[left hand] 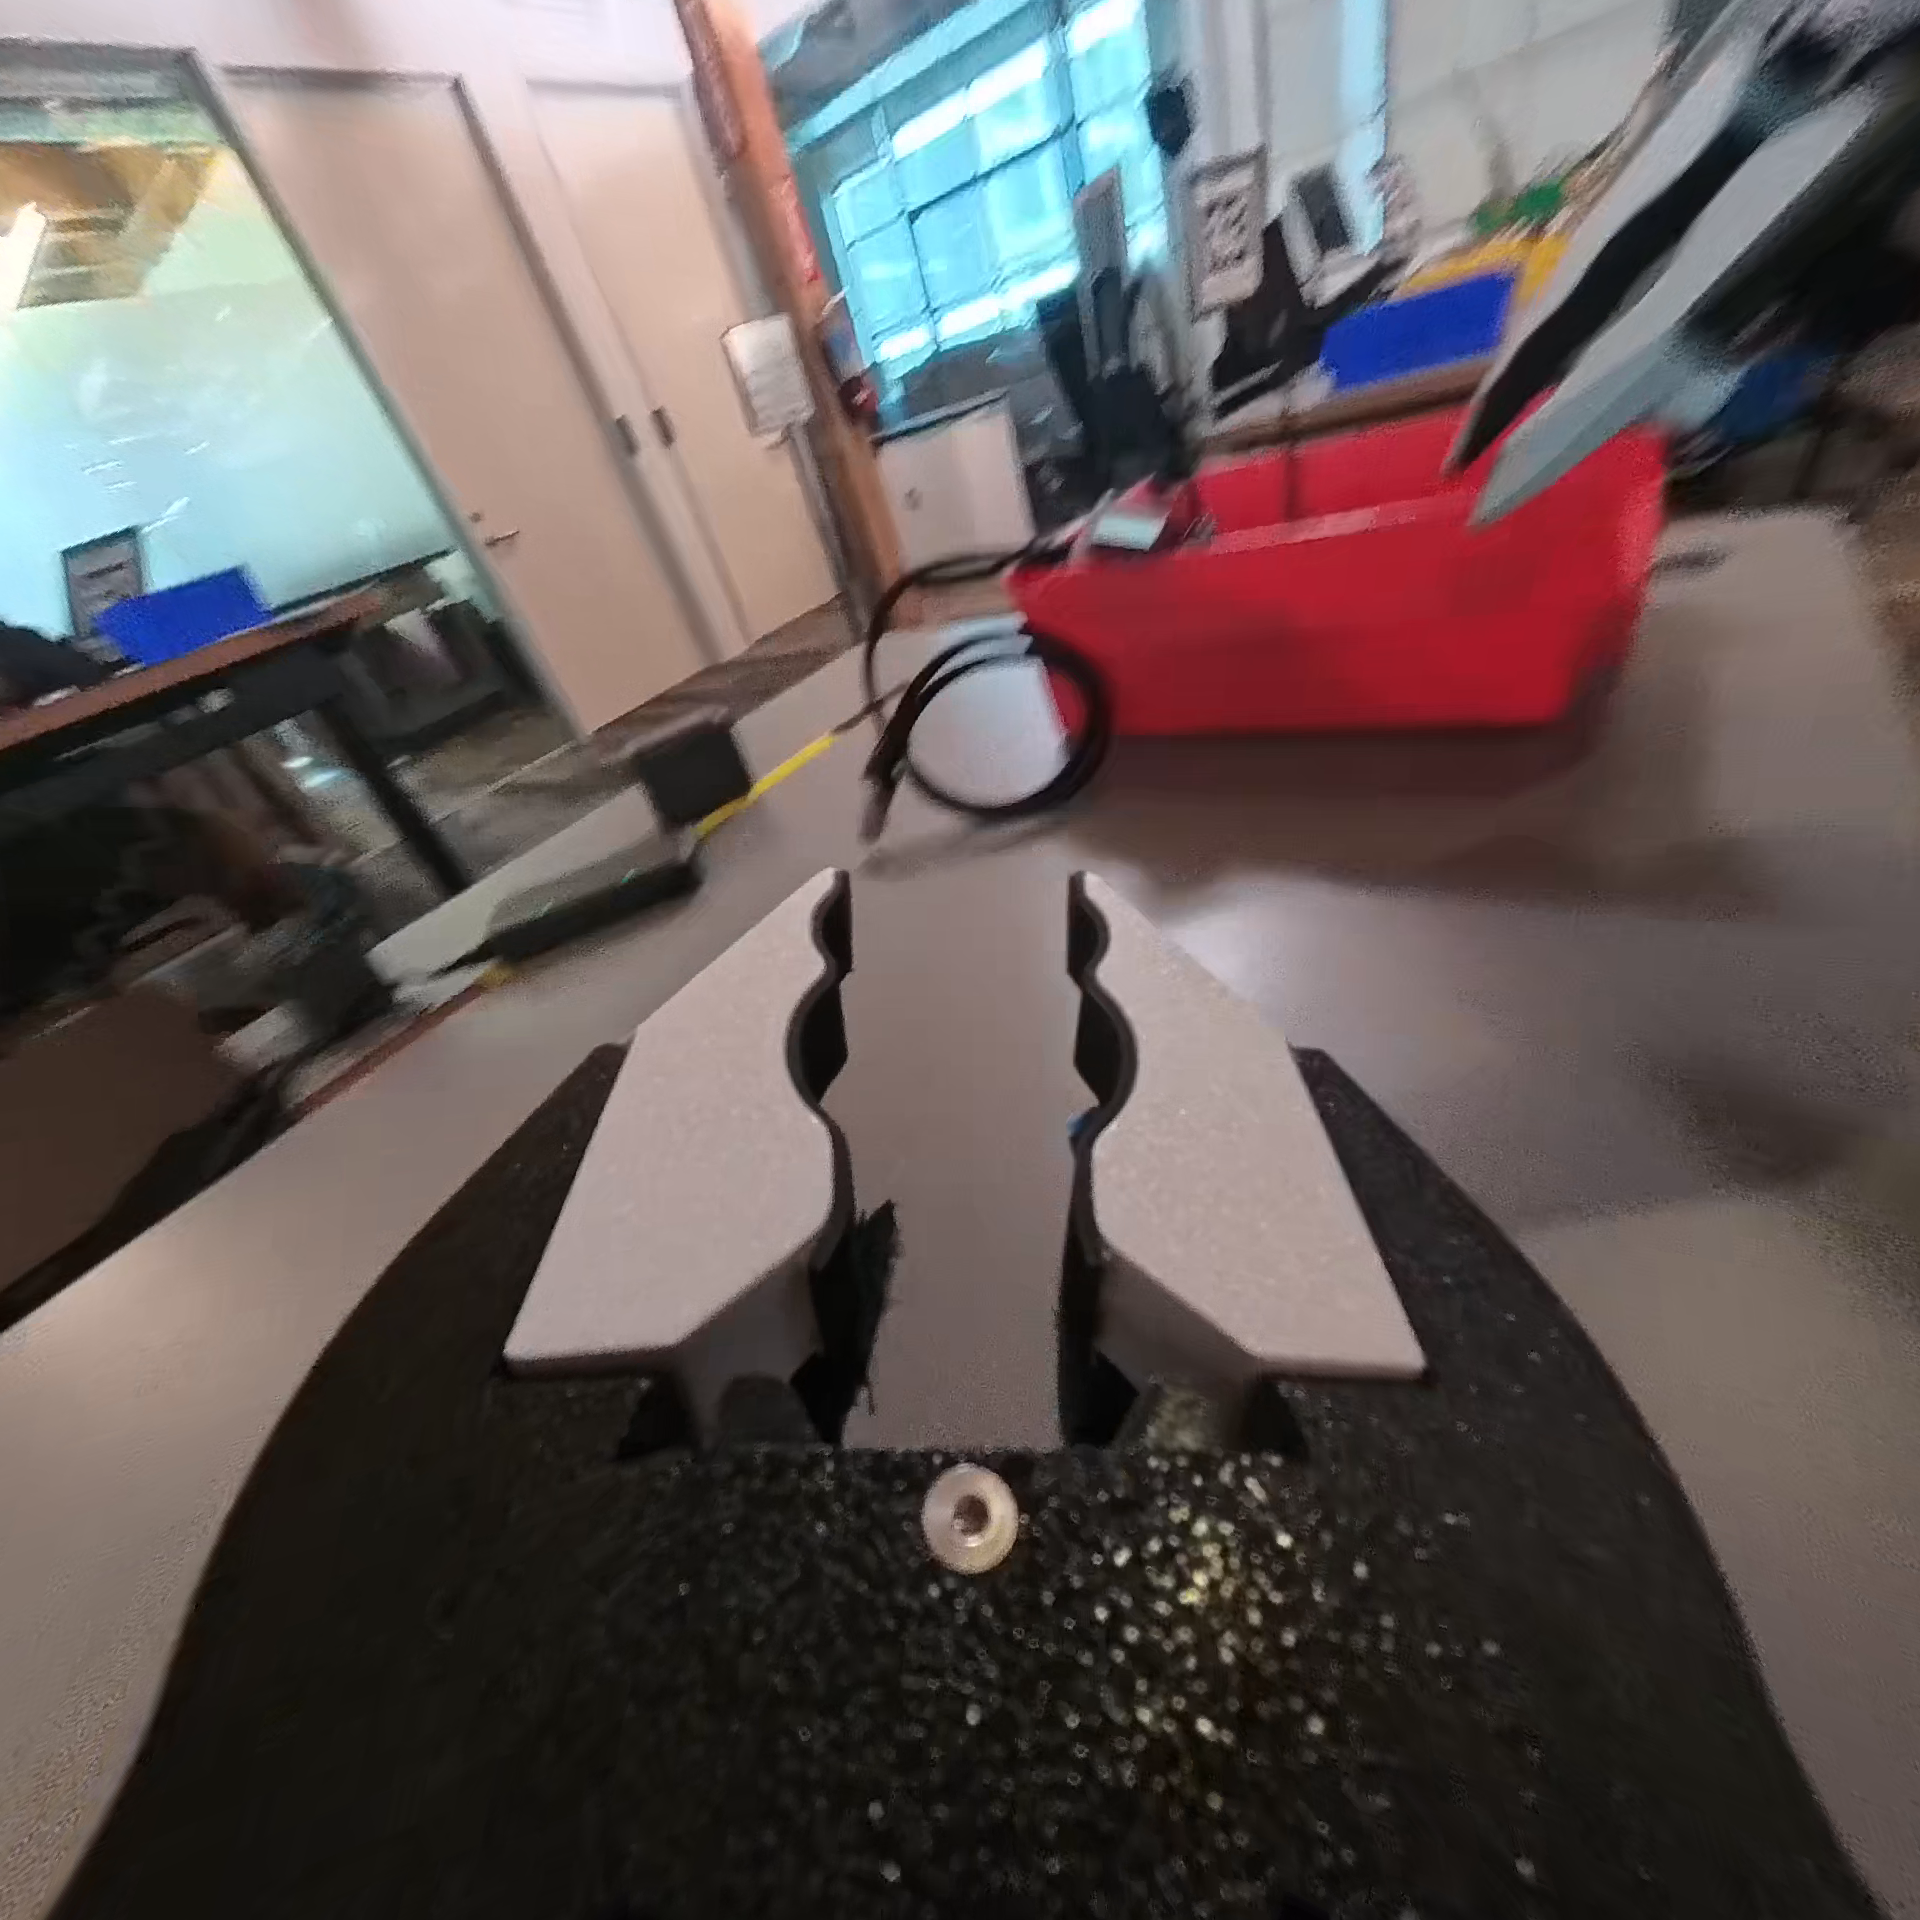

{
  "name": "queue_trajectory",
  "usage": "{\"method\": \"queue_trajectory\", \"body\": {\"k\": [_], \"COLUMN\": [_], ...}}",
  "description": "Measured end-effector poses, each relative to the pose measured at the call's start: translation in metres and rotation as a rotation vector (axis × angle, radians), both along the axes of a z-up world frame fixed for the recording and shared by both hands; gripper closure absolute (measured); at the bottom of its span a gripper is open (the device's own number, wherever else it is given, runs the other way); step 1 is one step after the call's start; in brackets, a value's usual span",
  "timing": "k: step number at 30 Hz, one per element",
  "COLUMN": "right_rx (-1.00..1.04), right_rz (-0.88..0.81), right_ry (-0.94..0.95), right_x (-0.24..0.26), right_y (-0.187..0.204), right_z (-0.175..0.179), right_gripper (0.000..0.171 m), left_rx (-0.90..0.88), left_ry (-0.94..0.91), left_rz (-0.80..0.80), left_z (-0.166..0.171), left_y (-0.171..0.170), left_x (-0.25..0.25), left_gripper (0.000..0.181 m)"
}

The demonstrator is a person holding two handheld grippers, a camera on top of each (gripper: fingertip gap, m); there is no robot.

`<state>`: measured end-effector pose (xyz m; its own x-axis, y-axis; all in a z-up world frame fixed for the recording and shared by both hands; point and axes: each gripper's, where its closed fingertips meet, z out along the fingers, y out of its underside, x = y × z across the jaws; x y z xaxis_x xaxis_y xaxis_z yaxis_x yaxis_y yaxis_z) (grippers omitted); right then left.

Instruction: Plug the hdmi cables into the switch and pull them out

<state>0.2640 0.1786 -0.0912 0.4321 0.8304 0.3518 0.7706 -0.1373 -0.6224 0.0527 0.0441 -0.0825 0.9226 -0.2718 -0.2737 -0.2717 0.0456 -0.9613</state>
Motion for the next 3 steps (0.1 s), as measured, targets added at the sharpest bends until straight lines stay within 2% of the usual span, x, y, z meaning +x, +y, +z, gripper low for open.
{"method": "queue_trajectory", "body": {"k": [3], "right_rx": [0.033], "right_rz": [-0.019], "right_ry": [0.082], "right_x": [-0.024], "right_y": [0.012], "right_z": [0.007], "right_gripper": [0.124], "left_rx": [0.043], "left_ry": [-0.06], "left_rz": [-0.134], "left_z": [0.043], "left_y": [0.02], "left_x": [0.053], "left_gripper": [0.133]}}
